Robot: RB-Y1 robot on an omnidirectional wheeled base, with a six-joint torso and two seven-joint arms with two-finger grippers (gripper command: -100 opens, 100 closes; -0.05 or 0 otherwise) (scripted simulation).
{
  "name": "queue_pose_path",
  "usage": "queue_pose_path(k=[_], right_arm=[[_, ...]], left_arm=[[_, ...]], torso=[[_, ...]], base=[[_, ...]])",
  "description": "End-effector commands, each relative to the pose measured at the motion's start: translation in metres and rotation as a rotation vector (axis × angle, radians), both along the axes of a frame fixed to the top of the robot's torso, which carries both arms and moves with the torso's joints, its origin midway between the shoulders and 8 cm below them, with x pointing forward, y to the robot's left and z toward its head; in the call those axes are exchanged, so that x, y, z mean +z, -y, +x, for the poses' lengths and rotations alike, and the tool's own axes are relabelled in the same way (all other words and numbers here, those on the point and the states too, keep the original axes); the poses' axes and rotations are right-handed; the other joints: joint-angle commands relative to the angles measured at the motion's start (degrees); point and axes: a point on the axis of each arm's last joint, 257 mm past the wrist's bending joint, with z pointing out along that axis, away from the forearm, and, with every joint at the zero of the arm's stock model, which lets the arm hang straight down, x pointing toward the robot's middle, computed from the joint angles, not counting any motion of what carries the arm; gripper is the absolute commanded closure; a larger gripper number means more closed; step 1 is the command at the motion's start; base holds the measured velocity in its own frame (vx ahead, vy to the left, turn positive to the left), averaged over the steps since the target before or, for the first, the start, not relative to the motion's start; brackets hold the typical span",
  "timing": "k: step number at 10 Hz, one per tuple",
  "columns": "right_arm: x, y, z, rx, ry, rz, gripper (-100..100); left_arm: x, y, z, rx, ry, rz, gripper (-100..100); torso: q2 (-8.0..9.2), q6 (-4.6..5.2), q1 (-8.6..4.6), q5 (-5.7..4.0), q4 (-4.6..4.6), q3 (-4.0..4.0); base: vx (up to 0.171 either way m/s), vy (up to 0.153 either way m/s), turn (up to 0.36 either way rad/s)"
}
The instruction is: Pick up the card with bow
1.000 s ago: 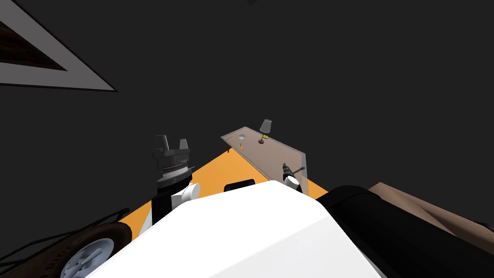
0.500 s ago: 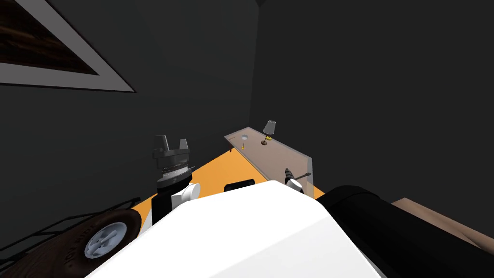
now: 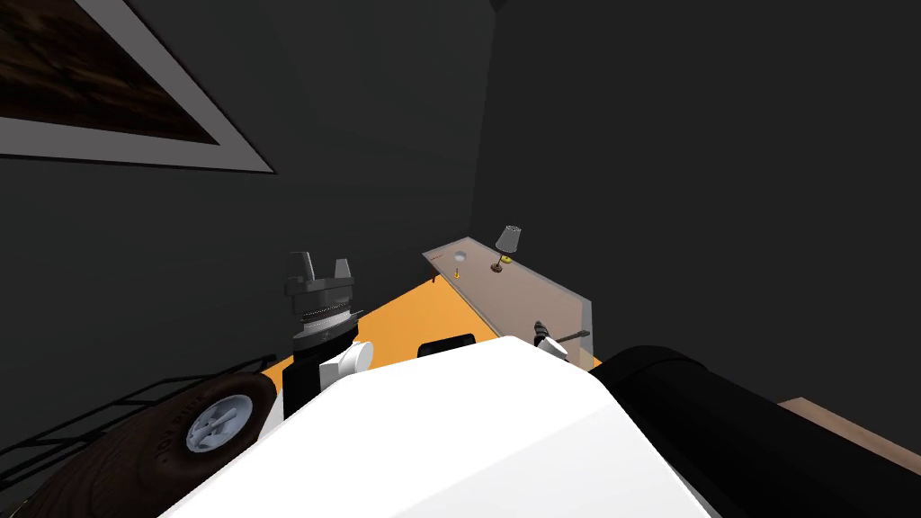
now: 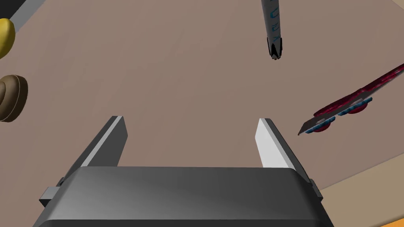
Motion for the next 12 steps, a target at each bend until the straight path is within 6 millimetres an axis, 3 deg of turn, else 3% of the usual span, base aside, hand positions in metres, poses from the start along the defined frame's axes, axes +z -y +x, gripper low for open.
queue_pose_path(k=[1, 3, 4, 7, 8, 12], right_arm=[[-0.007, 0.000, -0.006, -0.033, 0.004, 0.036, -100], [-0.012, -0.004, -0.009, -0.055, 0.010, 0.068, -100], [-0.024, 0.005, -0.040, -0.129, -0.020, 0.087, -100], [-0.035, -0.005, -0.046, -0.180, -0.006, 0.156, -100], [-0.044, 0.003, -0.079, -0.258, -0.035, 0.169, -100], [-0.054, -0.008, -0.084, -0.309, -0.021, 0.234, -100]], left_arm=[[0.000, 0.000, 0.000, 0.000, 0.000, 0.000, 0], [0.000, 0.000, 0.000, 0.000, 0.000, 0.000, 0], [0.000, 0.000, 0.000, 0.000, 0.000, 0.000, 0], [0.000, 0.000, 0.000, 0.000, 0.000, 0.000, 0], [0.000, 0.000, 0.000, 0.000, 0.000, 0.000, 0], [0.000, 0.000, 0.000, 0.000, 0.000, 0.000, 0]], torso=[[0.00, 0.00, 0.00, 0.00, 0.00, 0.00], [0.03, 0.01, 0.08, 0.01, 0.01, 0.02], [0.05, 0.00, 0.11, 0.02, 0.01, 0.03], [0.02, 0.03, 0.04, 0.00, 0.00, 0.01], [0.04, 0.01, 0.08, 0.01, 0.01, 0.02], [0.05, 0.02, 0.09, 0.02, 0.01, 0.02]], base=[[0.013, -0.018, -0.037], [0.003, -0.001, -0.013], [0.016, -0.004, 0.370], [0.011, -0.014, 0.036], [0.015, -0.009, 0.334], [0.007, -0.011, 0.037]])
